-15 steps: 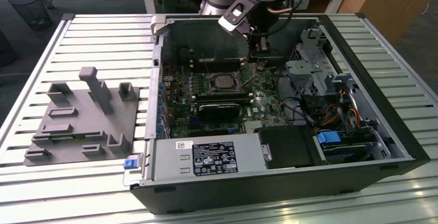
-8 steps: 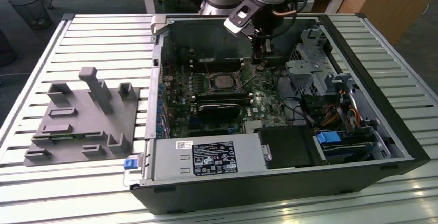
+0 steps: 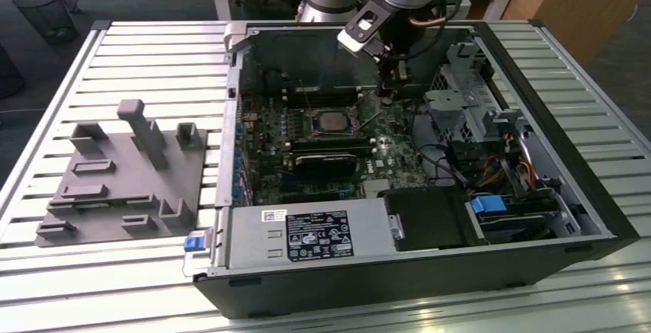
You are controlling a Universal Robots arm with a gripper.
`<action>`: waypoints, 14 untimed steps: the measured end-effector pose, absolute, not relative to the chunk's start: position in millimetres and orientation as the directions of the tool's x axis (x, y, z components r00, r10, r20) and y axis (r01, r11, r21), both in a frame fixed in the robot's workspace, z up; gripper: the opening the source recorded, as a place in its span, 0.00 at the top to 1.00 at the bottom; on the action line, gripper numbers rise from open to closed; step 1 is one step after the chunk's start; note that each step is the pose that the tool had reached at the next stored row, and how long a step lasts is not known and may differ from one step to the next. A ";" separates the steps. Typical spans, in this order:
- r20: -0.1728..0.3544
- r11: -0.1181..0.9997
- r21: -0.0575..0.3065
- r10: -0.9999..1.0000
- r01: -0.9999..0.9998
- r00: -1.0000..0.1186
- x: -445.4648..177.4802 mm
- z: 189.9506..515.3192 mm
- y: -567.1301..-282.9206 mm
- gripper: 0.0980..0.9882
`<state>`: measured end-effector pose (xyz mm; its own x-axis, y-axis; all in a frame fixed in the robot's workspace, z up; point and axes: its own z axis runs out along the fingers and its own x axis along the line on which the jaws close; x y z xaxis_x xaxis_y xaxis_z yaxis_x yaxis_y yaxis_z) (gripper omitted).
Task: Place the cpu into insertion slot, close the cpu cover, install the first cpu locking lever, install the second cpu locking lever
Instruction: 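Close the cpu cover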
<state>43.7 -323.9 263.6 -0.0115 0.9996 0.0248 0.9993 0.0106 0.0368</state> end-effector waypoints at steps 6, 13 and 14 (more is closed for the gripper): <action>0.025 0.011 0.037 1.000 0.999 -0.011 46.0 261.7 -323.9 0.99; 0.025 0.011 0.037 1.000 0.999 -0.012 49.0 260.3 -323.9 0.99; 0.025 0.011 0.037 1.000 0.999 -0.012 49.5 260.0 -323.9 0.99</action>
<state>49.5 -323.9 260.0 -0.0115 0.9996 0.0247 0.9993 0.0106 0.0368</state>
